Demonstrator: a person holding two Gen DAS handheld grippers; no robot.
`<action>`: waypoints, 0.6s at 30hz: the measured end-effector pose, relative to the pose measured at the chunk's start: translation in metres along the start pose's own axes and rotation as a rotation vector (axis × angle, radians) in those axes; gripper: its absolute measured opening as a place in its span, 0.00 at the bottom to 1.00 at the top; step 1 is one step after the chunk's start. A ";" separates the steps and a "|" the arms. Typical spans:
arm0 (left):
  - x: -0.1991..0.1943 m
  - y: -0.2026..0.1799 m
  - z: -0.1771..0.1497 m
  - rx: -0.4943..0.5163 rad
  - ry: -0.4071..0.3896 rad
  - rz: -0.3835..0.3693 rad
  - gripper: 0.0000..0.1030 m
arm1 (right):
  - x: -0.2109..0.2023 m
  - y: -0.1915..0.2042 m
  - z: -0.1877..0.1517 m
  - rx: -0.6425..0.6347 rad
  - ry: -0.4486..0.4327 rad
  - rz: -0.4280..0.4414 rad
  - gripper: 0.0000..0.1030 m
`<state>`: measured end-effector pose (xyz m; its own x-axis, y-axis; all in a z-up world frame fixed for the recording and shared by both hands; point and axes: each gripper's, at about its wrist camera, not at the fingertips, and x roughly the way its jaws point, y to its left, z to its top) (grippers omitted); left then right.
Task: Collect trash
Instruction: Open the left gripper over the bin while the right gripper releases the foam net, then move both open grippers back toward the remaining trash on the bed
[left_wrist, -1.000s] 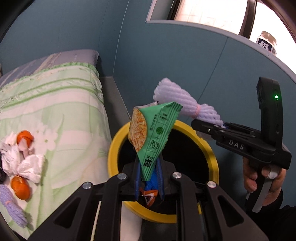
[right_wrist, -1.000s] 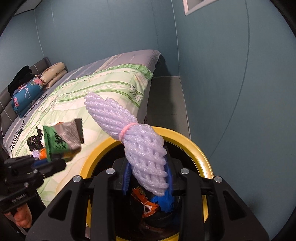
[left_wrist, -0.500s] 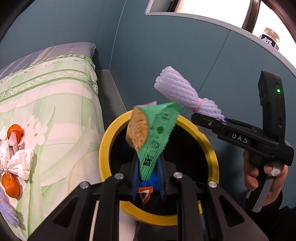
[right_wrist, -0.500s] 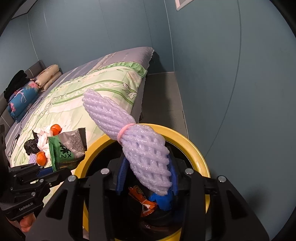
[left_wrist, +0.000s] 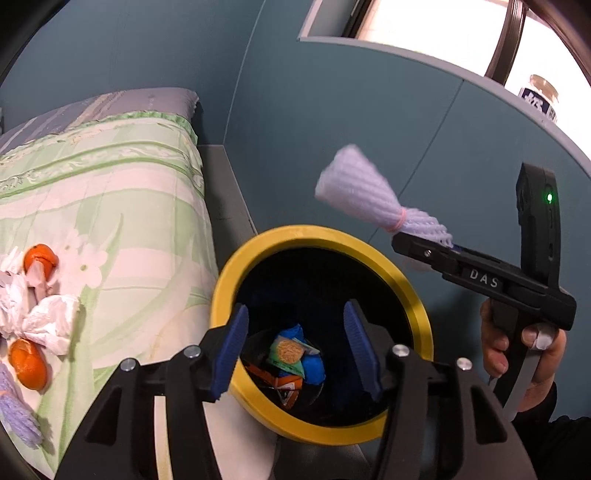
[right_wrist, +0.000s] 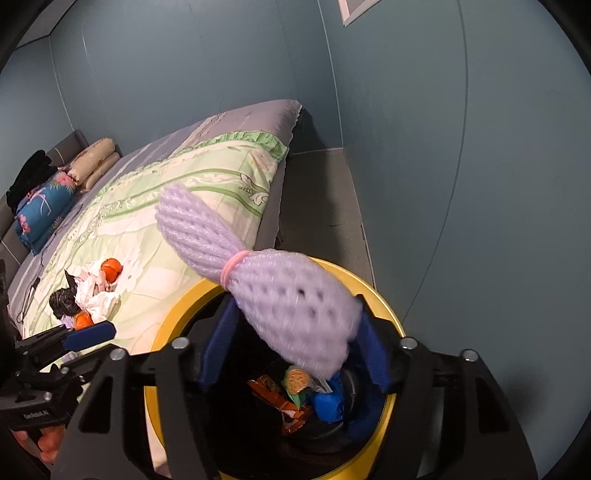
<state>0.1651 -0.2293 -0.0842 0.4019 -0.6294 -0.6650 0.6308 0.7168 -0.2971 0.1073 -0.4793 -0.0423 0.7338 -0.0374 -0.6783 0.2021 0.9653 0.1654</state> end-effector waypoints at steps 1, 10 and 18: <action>-0.004 0.002 0.001 -0.001 -0.009 0.006 0.54 | -0.002 0.000 0.001 0.000 -0.005 -0.002 0.59; -0.055 0.030 0.009 -0.033 -0.111 0.084 0.61 | -0.013 0.002 0.005 -0.004 -0.029 0.011 0.61; -0.095 0.059 0.010 -0.068 -0.174 0.168 0.69 | -0.026 0.031 0.010 -0.069 -0.073 0.089 0.63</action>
<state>0.1710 -0.1299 -0.0320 0.6093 -0.5380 -0.5825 0.5021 0.8304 -0.2417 0.1009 -0.4508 -0.0126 0.7927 0.0331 -0.6087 0.0908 0.9810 0.1716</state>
